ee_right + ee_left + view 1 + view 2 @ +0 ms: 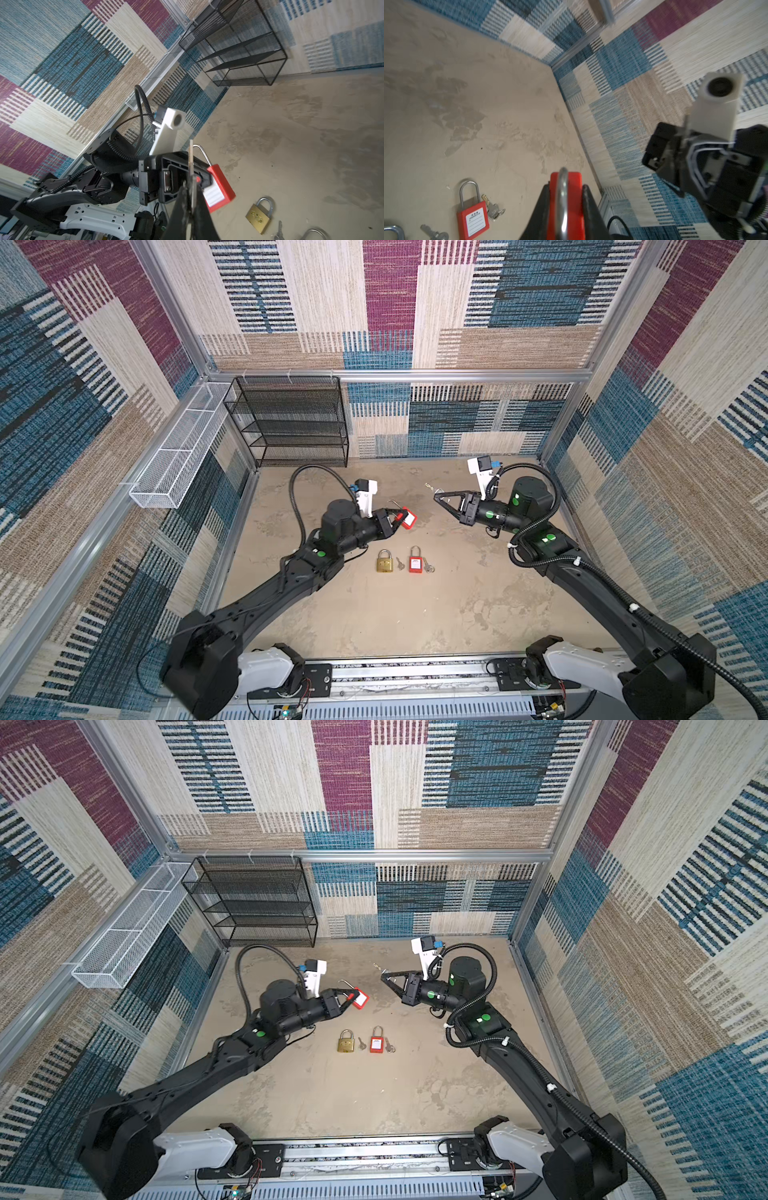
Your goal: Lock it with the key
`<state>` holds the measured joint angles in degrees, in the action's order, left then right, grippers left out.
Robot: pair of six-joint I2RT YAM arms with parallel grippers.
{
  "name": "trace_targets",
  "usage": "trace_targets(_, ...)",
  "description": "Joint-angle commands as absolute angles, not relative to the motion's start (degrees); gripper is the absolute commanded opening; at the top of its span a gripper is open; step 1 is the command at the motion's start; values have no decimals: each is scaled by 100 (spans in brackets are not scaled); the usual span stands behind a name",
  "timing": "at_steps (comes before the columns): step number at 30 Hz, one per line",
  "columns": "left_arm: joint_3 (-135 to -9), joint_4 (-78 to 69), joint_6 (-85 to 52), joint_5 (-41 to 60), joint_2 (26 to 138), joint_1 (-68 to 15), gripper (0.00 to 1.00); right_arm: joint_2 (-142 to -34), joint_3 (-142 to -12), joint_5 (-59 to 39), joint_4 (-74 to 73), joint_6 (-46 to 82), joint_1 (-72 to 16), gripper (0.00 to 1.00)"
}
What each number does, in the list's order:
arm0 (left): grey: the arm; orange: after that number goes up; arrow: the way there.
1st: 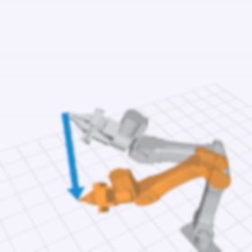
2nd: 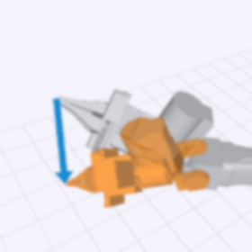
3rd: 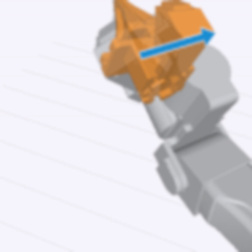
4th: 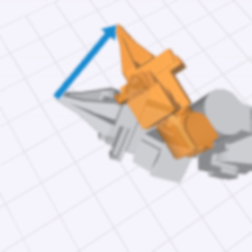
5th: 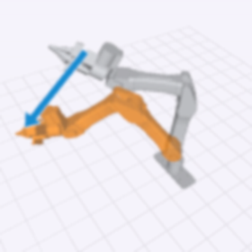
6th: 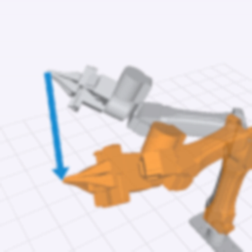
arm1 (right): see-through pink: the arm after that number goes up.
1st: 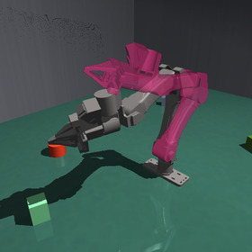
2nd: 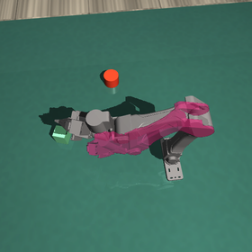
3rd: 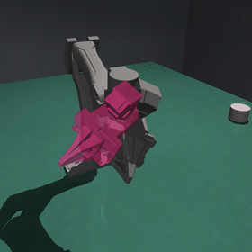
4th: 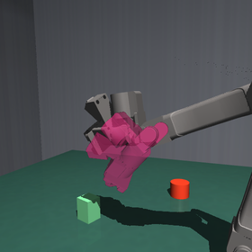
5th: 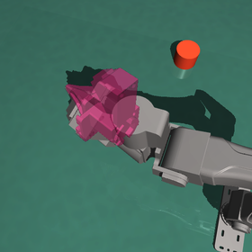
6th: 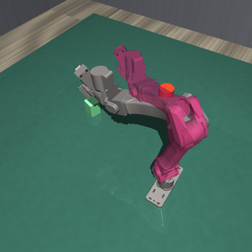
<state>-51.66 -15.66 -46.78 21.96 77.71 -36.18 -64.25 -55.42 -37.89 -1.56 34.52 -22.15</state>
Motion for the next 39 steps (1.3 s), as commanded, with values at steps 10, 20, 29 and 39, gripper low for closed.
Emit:
trace_targets(10, -6844, -277, -4044, 2764, 10561, -4412, 0, -5756, -5362, -2877, 1091, 2507, -1445, 0)
trace_targets(20, -7347, 15, -4024, 2873, 11430, -4623, 0, -5854, -5344, -3220, 976, 2620, -1257, 0)
trace_targets(29, -7697, 276, -4015, 2935, 11774, -4631, 0, -5845, -5313, -3339, 966, 2654, -1212, 0)
trace_targets(39, -8015, 740, -3886, 2726, 11998, -4632, 11, -5857, -5292, -3406, 976, 2672, -1187, 0)
